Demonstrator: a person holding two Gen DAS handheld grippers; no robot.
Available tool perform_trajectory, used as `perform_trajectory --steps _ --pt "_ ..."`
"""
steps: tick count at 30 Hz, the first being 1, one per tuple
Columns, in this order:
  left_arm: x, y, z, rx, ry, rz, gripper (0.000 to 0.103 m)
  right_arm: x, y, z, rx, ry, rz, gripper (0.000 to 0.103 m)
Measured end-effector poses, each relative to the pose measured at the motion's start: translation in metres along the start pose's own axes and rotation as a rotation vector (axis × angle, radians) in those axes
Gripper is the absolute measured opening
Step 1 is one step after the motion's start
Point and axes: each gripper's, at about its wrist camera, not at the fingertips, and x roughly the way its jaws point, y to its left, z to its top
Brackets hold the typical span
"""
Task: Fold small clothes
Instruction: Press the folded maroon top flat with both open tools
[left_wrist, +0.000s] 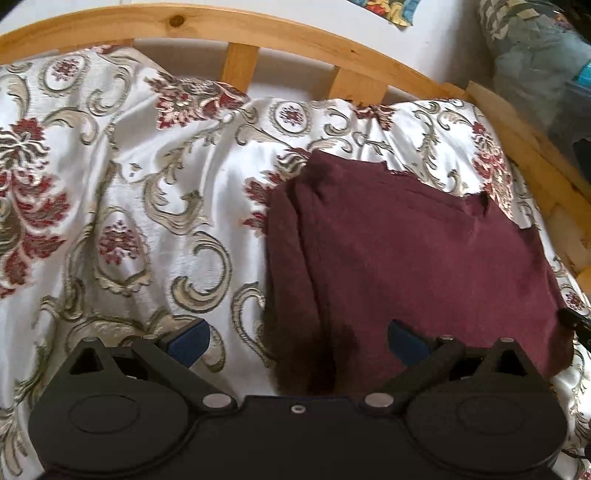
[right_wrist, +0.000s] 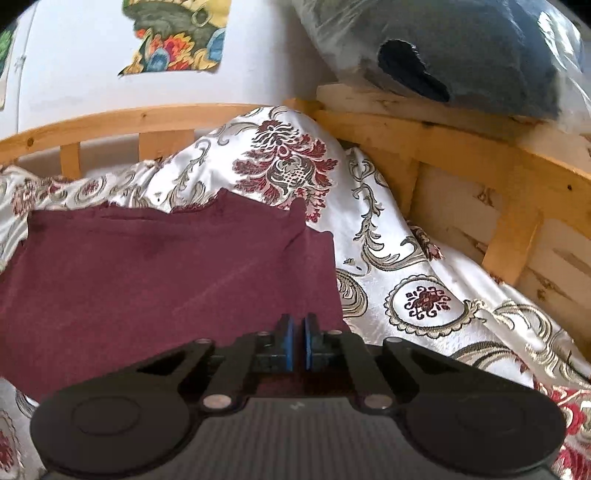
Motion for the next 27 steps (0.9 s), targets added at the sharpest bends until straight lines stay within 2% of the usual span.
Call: perform_trajectory --steps 1,4,5,11,15,17,21,22,23,27 --pt "0.003 0.000 0.000 0.002 0.007 -0.011 0.102 -0.001 0.001 0.000 0.003 -0.003 -0.002 0.017" --pt "0.011 0.000 -0.001 0.013 0.024 -0.033 0.102 -0.008 0.008 0.002 -0.009 -0.032 -0.002 0.052" --pt "0.013 0.000 -0.001 0.018 0.027 -0.036 0.102 -0.011 0.012 0.002 -0.020 -0.050 0.004 0.060" --pt "0.025 0.001 -0.003 0.050 0.025 -0.061 0.102 -0.021 0.049 0.002 -0.127 -0.115 0.082 0.086" --pt "0.022 -0.004 -0.007 0.122 -0.056 -0.089 0.102 -0.019 0.077 -0.005 -0.173 -0.089 0.168 0.091" --pt "0.022 -0.007 -0.008 0.147 -0.067 -0.100 0.102 -0.018 0.087 -0.010 -0.187 -0.077 0.195 0.095" --pt "0.026 -0.008 -0.009 0.147 -0.049 -0.143 0.102 -0.011 0.103 -0.020 -0.221 -0.056 0.162 0.100" --pt "0.027 -0.007 -0.009 0.147 -0.046 -0.145 0.099 -0.009 0.106 -0.023 -0.234 -0.058 0.141 0.103" --pt "0.028 -0.007 -0.010 0.146 -0.043 -0.148 0.096 -0.007 0.108 -0.025 -0.246 -0.060 0.123 0.103" --pt "0.031 -0.005 -0.011 0.137 -0.035 -0.169 0.095 0.000 0.111 -0.038 -0.261 -0.044 0.104 0.103"
